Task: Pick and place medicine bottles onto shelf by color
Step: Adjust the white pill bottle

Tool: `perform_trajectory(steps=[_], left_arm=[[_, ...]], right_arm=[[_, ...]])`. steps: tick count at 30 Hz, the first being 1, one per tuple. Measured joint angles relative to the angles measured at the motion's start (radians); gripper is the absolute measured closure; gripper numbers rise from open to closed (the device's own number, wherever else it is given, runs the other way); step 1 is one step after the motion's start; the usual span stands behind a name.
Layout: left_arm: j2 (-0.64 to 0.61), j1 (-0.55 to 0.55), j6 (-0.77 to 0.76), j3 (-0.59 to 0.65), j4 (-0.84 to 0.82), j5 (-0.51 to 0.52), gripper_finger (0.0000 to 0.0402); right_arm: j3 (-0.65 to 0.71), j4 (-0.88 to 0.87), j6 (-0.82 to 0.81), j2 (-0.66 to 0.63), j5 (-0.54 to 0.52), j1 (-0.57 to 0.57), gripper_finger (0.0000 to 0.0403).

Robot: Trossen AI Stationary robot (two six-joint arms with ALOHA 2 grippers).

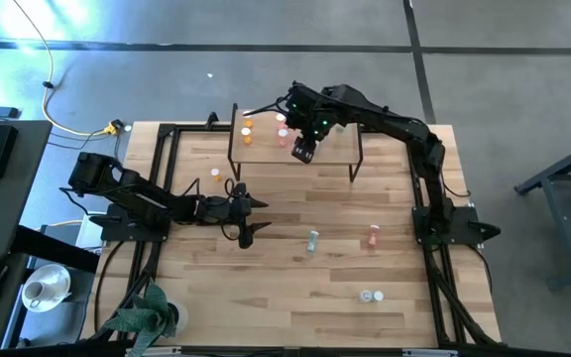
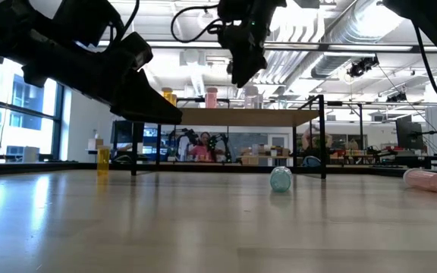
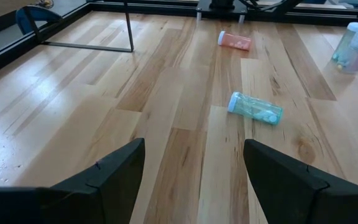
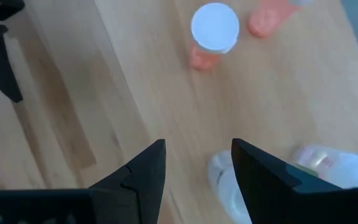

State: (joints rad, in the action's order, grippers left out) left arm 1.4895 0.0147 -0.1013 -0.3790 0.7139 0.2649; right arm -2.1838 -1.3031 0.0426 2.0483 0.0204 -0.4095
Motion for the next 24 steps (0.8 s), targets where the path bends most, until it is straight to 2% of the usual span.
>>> perform_trajectory(steps=[10,24], left_arm=[[0.000,0.000,0.000,0.000,0.000,0.000,0.0138],[0.000,0.000,0.000,0.000,-0.001,0.000,0.0138]], right_arm=[[0.001,-0.005,-0.017,0.019,0.028,0.013,0.0229],[0.001,-0.049,-0.054,0.023,-0.043,0.011,0.0229]])
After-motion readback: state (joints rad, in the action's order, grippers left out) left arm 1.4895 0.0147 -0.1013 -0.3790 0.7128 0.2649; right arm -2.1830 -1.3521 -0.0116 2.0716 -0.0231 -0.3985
